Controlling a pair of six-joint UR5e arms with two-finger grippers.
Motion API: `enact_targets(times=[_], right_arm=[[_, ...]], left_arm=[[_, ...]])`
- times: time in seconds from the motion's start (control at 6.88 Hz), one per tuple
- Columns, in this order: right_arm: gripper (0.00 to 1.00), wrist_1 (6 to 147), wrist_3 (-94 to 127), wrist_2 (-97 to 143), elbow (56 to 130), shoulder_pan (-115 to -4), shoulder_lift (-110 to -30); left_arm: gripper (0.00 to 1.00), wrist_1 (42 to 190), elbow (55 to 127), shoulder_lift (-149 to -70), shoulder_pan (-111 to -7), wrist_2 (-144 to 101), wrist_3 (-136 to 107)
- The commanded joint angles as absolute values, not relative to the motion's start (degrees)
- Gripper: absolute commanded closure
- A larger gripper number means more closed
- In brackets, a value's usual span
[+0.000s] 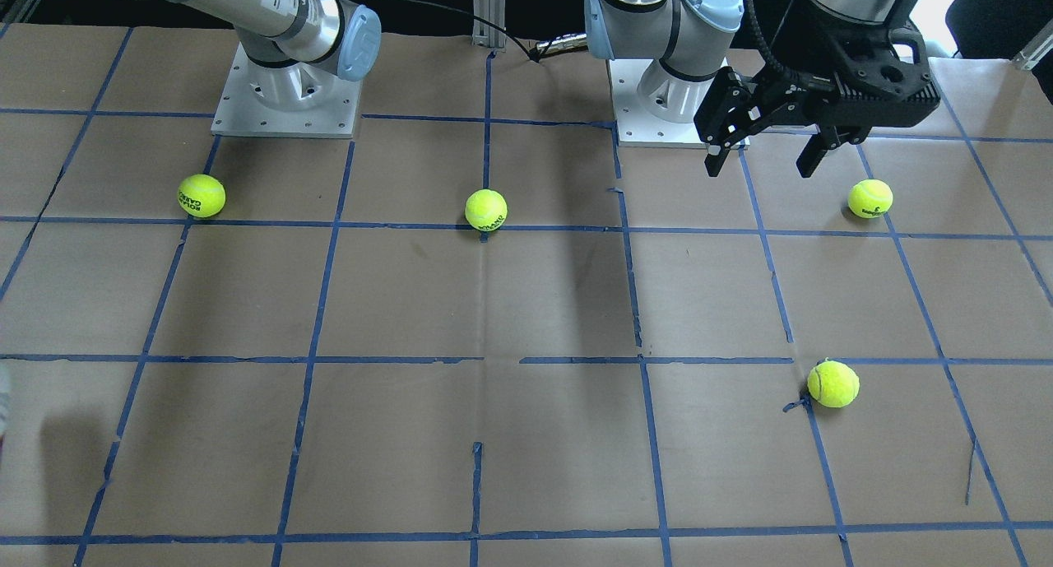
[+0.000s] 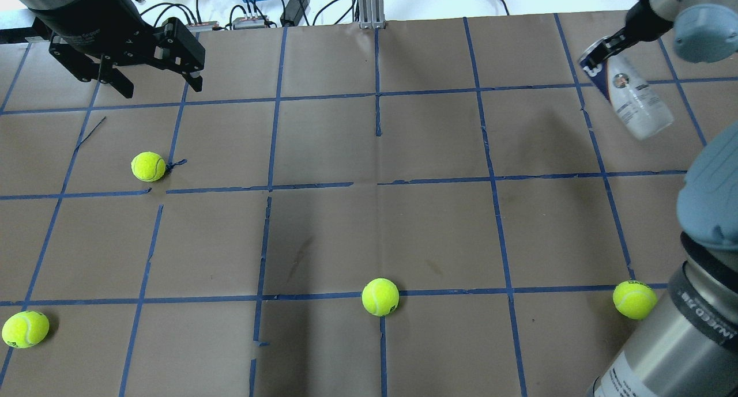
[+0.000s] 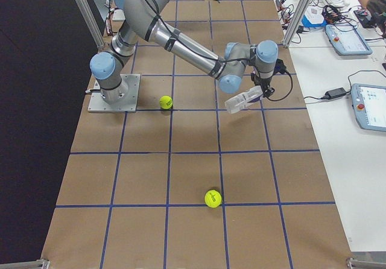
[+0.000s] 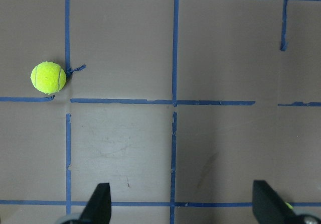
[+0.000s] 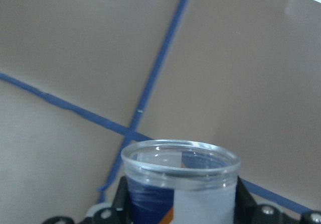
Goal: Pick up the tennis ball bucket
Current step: 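Carry the can with the right gripper toward the table center, tilting it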
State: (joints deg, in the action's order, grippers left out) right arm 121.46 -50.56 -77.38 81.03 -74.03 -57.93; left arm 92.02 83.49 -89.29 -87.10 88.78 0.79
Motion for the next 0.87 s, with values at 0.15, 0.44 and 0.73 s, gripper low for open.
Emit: enact_targets(times=[0.15, 0.44, 0.73], right_arm=[[0.66, 123.9, -51.94, -76.46, 84.02, -95.9, -61.52], [0.68, 133.05, -62.28, -76.2, 84.2, -104.55, -58.9], [0.67, 139.11, -62.58, -76.46, 84.11, -114.74, -55.22]], left_arm=[[0.0, 92.02, 83.5, -89.3, -87.1, 88.77, 0.79], [0.0, 92.02, 83.5, -89.3, -87.1, 88.86, 0.79], [0.0, 92.11, 83.5, -89.3, -87.1, 88.95, 0.79]])
